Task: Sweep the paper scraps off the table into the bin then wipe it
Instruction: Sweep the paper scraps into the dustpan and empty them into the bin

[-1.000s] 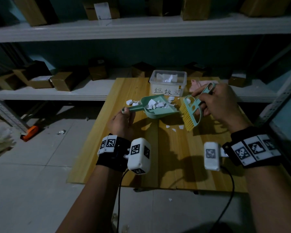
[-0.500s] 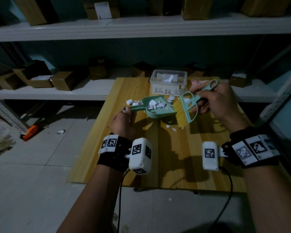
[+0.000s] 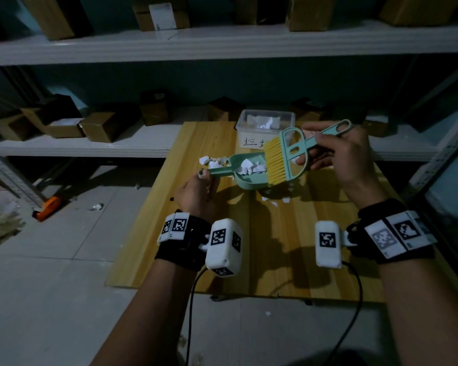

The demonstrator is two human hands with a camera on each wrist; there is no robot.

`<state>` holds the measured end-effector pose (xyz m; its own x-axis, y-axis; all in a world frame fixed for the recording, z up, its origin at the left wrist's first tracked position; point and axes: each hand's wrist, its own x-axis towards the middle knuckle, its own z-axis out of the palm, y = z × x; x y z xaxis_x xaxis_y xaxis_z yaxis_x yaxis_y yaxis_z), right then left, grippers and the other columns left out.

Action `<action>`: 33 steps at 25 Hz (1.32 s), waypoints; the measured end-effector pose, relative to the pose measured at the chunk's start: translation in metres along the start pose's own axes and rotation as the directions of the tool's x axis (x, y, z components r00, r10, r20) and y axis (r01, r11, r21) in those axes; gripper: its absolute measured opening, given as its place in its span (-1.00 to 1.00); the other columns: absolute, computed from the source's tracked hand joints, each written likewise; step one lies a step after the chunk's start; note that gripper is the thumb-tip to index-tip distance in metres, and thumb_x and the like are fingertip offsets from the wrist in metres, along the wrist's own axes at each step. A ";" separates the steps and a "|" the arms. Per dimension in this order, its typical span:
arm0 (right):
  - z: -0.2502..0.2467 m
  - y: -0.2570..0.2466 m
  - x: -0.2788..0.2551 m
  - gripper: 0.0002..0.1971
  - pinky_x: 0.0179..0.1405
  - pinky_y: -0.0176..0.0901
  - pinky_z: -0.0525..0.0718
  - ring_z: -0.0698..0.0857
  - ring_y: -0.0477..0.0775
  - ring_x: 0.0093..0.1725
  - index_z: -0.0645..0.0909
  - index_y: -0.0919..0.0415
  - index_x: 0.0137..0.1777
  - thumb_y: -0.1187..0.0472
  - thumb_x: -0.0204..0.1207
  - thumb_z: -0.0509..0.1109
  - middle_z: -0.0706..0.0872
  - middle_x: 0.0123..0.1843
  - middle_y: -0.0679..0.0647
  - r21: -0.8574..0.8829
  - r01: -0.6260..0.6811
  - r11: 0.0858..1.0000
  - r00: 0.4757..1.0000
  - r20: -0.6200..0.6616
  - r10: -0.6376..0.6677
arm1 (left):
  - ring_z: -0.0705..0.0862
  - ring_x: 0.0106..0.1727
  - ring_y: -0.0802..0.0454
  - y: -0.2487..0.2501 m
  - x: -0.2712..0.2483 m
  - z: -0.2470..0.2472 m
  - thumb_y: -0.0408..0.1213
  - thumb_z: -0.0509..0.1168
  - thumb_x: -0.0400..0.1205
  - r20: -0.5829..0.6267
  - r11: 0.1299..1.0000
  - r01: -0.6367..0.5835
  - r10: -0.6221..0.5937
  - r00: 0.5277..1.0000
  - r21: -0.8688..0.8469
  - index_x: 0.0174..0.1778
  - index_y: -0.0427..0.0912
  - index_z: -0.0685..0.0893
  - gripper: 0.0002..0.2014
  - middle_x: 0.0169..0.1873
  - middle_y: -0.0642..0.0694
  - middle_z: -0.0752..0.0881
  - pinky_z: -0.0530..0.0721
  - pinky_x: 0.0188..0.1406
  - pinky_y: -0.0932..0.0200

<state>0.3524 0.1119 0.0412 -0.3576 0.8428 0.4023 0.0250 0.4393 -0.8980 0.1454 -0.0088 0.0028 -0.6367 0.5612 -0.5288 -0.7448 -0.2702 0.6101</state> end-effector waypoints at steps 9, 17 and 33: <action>-0.006 0.006 0.002 -0.75 -0.57 -0.39 0.64 0.82 -0.05 -0.36 0.70 0.29 0.21 0.27 0.70 0.22 0.82 -0.18 0.04 -0.048 0.005 0.999 0.992 -0.128 -0.012 | 0.72 0.20 -0.11 0.003 -0.002 0.001 -0.54 0.31 0.65 -0.003 1.000 0.011 -0.011 1.000 -0.023 -0.06 -0.36 0.67 -0.95 0.19 -0.31 0.71 0.77 0.16 0.05; -0.005 0.004 0.003 -0.74 -0.54 -0.31 0.65 0.83 0.08 -0.32 0.71 0.27 0.20 0.27 0.68 0.22 0.84 -0.17 0.15 0.015 -0.004 1.000 0.995 -0.101 0.006 | 0.74 0.12 -0.05 0.000 -0.002 0.000 -0.48 0.29 0.67 0.009 0.998 0.065 -0.065 0.998 -0.006 0.03 -0.31 0.68 -0.92 0.18 -0.25 0.72 0.80 0.00 0.13; -0.009 0.010 0.003 -0.75 -0.54 -0.36 0.67 0.84 0.02 -0.31 0.69 0.25 0.22 0.24 0.70 0.22 0.83 -0.15 0.13 -0.130 -0.019 0.991 0.993 -0.115 0.004 | 0.73 0.15 -0.02 0.002 0.005 -0.003 -0.45 0.30 0.67 0.013 0.998 0.042 -0.043 0.999 0.041 0.00 -0.29 0.70 -0.92 0.20 -0.20 0.72 0.80 -0.03 0.18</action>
<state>0.3596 0.1215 0.0348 -0.2482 0.8744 0.4169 0.1529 0.4603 -0.8745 0.1405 -0.0090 -0.0006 -0.6017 0.5822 -0.5468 -0.7621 -0.2137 0.6112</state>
